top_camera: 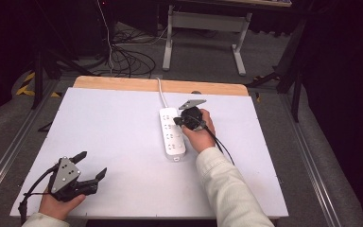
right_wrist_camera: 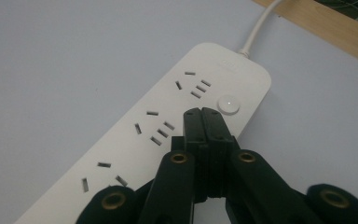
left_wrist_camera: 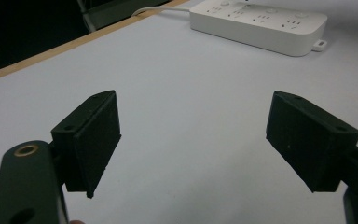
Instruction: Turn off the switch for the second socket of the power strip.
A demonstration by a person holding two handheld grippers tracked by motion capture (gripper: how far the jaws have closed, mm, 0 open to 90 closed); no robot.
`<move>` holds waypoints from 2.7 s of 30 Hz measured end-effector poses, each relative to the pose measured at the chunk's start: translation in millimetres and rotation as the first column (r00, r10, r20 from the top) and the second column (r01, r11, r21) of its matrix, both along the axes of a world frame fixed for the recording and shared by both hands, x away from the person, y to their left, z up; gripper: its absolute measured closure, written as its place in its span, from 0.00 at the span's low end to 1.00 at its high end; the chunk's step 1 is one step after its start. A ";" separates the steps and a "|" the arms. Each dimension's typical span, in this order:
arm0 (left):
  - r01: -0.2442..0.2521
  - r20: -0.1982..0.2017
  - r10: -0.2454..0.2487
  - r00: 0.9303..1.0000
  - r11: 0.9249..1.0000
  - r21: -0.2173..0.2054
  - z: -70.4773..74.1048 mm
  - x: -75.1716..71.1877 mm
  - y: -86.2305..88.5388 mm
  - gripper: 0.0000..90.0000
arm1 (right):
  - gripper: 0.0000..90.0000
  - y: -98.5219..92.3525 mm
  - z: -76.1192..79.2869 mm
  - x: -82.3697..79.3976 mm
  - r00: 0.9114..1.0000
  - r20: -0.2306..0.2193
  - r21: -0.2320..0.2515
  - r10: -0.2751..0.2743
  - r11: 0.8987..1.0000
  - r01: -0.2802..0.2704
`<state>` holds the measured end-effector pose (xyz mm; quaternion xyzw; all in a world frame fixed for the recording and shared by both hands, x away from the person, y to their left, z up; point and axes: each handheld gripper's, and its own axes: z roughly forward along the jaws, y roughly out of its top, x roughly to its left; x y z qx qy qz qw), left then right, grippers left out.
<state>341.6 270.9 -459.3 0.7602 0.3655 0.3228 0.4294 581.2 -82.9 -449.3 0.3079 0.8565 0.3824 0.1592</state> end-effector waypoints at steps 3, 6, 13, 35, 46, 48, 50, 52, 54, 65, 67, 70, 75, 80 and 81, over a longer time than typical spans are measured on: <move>0.000 0.001 0.000 1.000 1.000 0.000 0.0 0.0 -0.1 0.20 | 1.00 1.1 -2.8 0.9 1.000 -0.017 0.002 0.001 1.000 -0.001; -0.002 0.001 0.002 1.000 1.000 0.000 -0.2 -0.3 0.0 0.20 | 1.00 1.9 -4.4 1.2 1.000 -0.023 0.002 -0.001 1.000 0.001; 0.000 -0.001 0.000 1.000 1.000 0.001 -0.3 -0.4 -0.1 0.20 | 1.00 3.8 -5.8 0.6 1.000 -0.021 -0.007 0.000 1.000 -0.001; 0.000 0.002 0.000 1.000 1.000 0.006 -0.4 -0.9 -0.6 0.20 | 1.00 7.1 -8.1 -3.4 1.000 0.026 -0.054 0.003 0.999 -0.002; -0.001 0.001 0.001 1.000 1.000 0.005 -0.7 -0.7 -0.8 0.20 | 1.00 7.8 -9.7 -5.6 1.000 0.030 -0.049 -0.005 0.999 0.006; -0.002 0.001 0.002 1.000 1.000 0.006 -0.8 -0.7 -0.9 0.20 | 1.00 7.4 -9.6 -5.4 1.000 0.024 -0.047 -0.008 0.999 0.009; -0.002 0.001 0.002 1.000 1.000 0.005 -0.7 -0.8 -0.8 0.20 | 1.00 7.9 -9.6 -5.9 1.000 0.023 -0.047 -0.016 0.999 0.017; -0.003 0.001 0.003 1.000 1.000 0.005 -0.6 -0.9 -0.7 0.20 | 1.00 8.5 -9.6 -6.3 1.000 0.026 -0.051 -0.014 0.999 0.016; -0.003 0.001 0.003 1.000 1.000 0.005 -0.7 -1.0 -0.7 0.20 | 1.00 9.3 -9.6 -6.7 0.999 0.033 -0.056 -0.017 0.998 0.019; -0.004 0.002 0.004 1.000 1.000 0.006 -0.6 -1.2 -0.8 0.20 | 1.00 8.9 -9.7 -6.5 0.999 0.019 -0.045 -0.036 0.998 0.037; -0.004 0.001 0.004 1.000 1.000 0.005 -0.6 -1.3 -0.9 0.20 | 1.00 9.0 -9.7 -6.5 0.999 0.017 -0.043 -0.040 0.998 0.041; -0.004 0.002 0.004 1.000 1.000 0.007 -0.6 -1.3 -0.9 0.20 | 1.00 9.2 -9.9 -6.6 0.999 0.011 -0.041 -0.047 0.998 0.047; -0.002 0.004 0.002 1.000 1.000 0.008 -0.5 -1.5 -0.7 0.20 | 1.00 10.9 -9.8 -7.5 0.998 0.013 -0.048 -0.058 0.997 0.058; -0.002 0.004 0.002 1.000 1.000 0.010 -0.6 -1.5 -0.9 0.20 | 1.00 9.1 -9.8 -7.0 0.998 0.017 -0.056 -0.062 0.996 0.063; -0.002 0.003 0.002 1.000 1.000 0.008 -0.7 -1.3 -0.9 0.20 | 1.00 7.9 -10.2 -6.1 0.998 0.010 -0.042 -0.063 0.997 0.063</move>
